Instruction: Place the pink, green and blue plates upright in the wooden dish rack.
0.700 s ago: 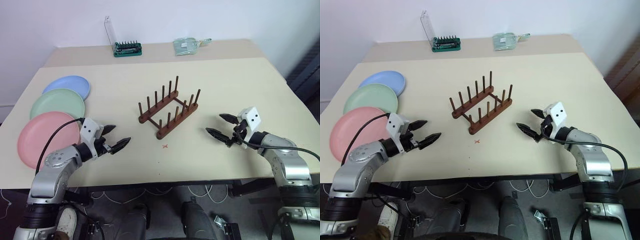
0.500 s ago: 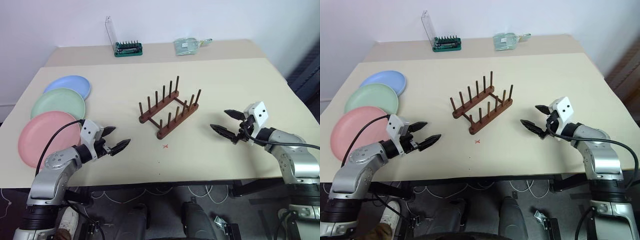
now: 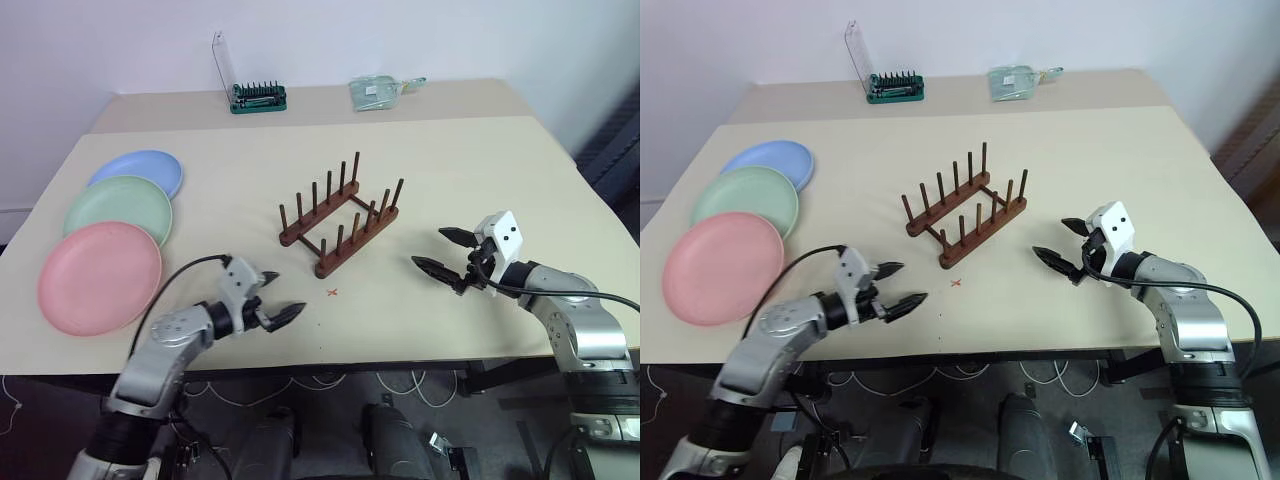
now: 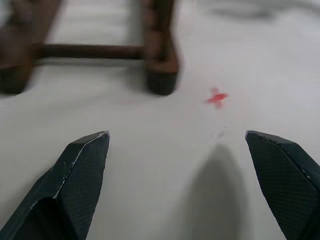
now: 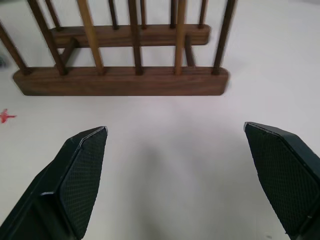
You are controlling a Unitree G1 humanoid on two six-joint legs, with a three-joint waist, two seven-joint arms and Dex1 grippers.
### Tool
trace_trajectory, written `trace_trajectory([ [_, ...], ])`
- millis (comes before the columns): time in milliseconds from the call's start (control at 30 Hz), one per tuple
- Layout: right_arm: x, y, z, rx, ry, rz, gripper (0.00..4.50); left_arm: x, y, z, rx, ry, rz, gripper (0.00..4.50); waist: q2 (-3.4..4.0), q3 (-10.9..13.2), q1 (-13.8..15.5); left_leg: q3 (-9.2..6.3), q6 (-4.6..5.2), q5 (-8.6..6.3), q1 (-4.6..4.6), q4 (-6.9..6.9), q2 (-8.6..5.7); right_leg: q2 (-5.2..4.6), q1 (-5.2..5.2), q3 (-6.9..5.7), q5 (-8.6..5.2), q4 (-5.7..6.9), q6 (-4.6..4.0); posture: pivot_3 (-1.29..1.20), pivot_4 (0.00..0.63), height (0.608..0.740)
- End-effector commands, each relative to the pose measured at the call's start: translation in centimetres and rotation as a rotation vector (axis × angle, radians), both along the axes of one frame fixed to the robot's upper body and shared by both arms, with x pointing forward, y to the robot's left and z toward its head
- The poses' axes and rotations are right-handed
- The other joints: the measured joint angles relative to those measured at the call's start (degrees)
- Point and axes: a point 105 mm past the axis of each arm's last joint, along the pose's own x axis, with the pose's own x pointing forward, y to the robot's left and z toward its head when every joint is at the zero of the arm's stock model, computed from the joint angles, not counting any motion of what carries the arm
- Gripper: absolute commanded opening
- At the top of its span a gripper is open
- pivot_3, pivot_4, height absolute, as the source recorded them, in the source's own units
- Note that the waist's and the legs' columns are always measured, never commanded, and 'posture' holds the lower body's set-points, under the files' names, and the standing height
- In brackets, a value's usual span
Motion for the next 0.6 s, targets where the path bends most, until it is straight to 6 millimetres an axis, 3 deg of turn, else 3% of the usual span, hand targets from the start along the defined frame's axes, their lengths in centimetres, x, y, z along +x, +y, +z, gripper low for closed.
trace_trajectory([
  [33, 0.1, 0.1, 1.6, 0.006, -0.081, -0.004, 4.50, 1.9, -2.0, -0.2, 0.024, -0.058, 0.054, 4.48, 0.08, -0.05, 0.19, 0.00, 0.00, 0.00, 0.00, 0.00, 0.00, 0.00, 0.01, 0.00, 0.00, -0.01, 0.00, 0.00, 0.150, 0.740],
  [100, 0.0, -0.1, 1.7, 0.006, -0.088, -0.014, 4.50, 3.5, -2.7, -0.3, 0.005, -0.051, 0.132, 4.48, 0.09, -0.06, 0.55, -0.02, 0.00, 0.00, 0.01, 0.09, -0.02, 0.00, 0.11, -0.01, 0.00, -0.02, 0.01, 0.00, 0.150, 0.740],
  [333, -0.5, -0.6, 1.7, -0.014, -0.097, -0.046, 4.50, 4.4, -4.3, -1.0, -0.043, -0.012, 0.131, 4.48, 0.17, -0.14, 0.29, -0.03, 0.07, -0.04, 0.05, 0.19, -0.04, 0.00, 0.19, -0.01, 0.00, -0.03, 0.03, 0.00, 0.150, 0.740],
  [433, -0.8, -0.8, 1.7, -0.015, -0.100, -0.062, 4.50, 4.3, -4.7, -1.1, -0.058, -0.002, 0.112, 3.69, 0.19, -0.16, 0.28, -0.03, 0.08, -0.05, 0.07, 0.30, -0.05, 0.00, 0.30, -0.01, -0.01, -0.03, 0.04, 0.00, 0.150, 0.740],
  [600, -1.4, -0.7, 1.5, -0.014, -0.095, -0.076, 4.50, 4.0, -4.4, -0.8, -0.047, -0.036, 0.089, 1.24, 0.19, -0.16, 0.31, -0.05, 0.15, -0.09, 0.07, 0.34, -0.06, 0.00, 0.37, -0.02, -0.04, -0.05, 0.08, 0.00, 0.150, 0.740],
])
